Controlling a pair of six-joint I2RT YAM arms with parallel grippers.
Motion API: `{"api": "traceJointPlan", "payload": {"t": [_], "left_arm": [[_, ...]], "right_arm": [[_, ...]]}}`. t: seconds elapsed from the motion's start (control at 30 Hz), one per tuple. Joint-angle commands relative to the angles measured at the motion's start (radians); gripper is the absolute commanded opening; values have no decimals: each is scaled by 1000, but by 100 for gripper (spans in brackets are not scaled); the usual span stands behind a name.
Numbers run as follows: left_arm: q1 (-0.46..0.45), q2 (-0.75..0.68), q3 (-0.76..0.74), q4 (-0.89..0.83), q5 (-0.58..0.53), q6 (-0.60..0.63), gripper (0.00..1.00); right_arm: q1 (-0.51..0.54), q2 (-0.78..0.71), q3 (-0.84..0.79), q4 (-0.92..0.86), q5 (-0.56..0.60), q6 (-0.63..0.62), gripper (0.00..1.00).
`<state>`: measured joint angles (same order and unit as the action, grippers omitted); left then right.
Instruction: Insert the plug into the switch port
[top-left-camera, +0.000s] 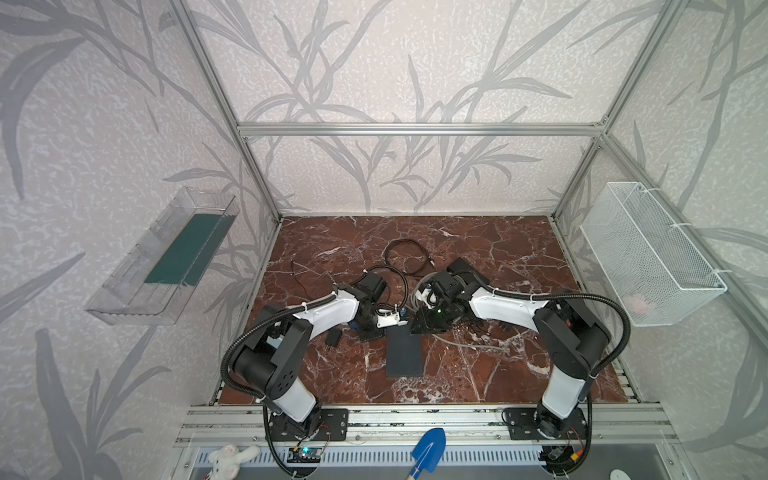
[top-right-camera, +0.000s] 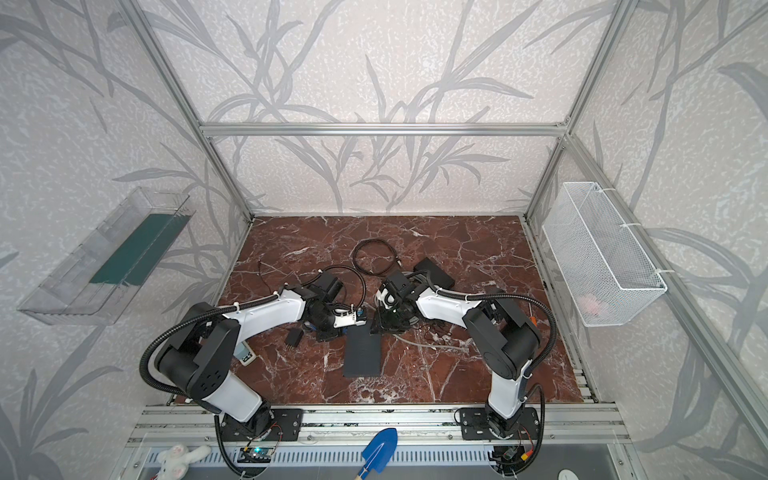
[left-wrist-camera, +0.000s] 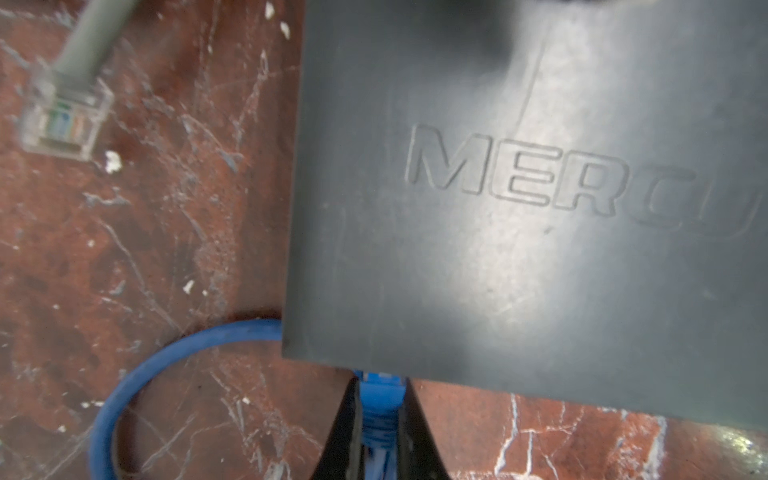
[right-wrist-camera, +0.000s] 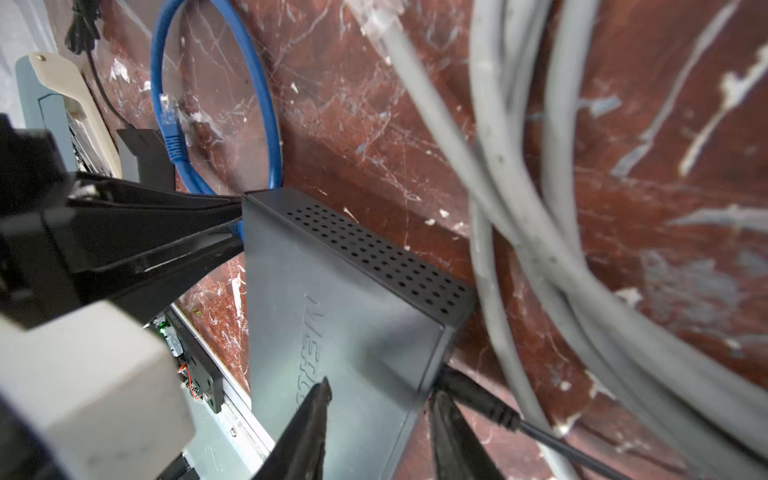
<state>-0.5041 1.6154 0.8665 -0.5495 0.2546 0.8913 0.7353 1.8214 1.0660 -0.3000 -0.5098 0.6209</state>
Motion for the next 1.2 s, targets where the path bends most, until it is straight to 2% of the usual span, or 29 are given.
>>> {"api": "traceJointPlan", "payload": {"t": [0.0,0.23,0.5,0.73,0.97,1.17], "left_arm": [[-15,11,15,43,110,33,0],[-23,-27,35,26,119,71,0],[-51,-29,47,45,154,92,0],[-52,-43,16,152,188,52,0],[-61,-64,27,175,280,42,0],[-61,-65,16,284,354,-19,0]], "right_arm": [[15,86,-4,86,33,2,40],[26,122,56,15,57,-74,39],[59,135,56,89,32,-111,37],[76,153,35,162,4,-82,35],[91,178,48,225,-23,-58,33],[106,197,66,262,-64,-55,31]]}}
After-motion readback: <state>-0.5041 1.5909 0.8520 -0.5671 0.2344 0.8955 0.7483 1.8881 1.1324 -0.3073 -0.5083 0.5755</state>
